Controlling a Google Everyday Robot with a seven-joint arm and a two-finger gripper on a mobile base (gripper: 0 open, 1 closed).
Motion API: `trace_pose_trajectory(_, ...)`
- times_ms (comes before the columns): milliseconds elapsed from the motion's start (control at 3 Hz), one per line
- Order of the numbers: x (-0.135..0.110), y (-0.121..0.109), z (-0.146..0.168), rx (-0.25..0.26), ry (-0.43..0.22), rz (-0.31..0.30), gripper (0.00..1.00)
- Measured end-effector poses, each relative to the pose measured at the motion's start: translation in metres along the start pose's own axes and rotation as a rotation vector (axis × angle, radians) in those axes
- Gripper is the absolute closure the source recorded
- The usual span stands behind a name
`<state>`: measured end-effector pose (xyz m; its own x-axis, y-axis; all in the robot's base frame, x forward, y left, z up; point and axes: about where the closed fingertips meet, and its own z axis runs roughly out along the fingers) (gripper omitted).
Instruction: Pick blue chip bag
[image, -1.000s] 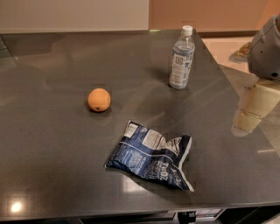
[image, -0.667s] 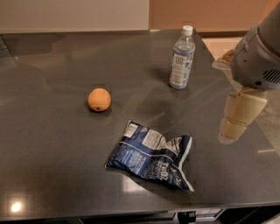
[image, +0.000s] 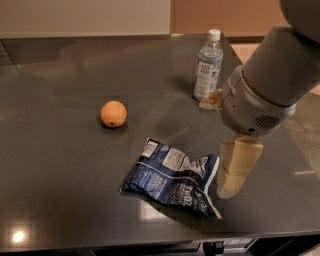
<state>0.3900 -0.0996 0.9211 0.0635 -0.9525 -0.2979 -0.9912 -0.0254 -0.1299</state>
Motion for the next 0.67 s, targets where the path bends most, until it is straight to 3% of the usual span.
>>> trace_pose_trajectory(667, -0.012, 0.020, 0.049, -0.081, -0.008, -0.075, 0.00)
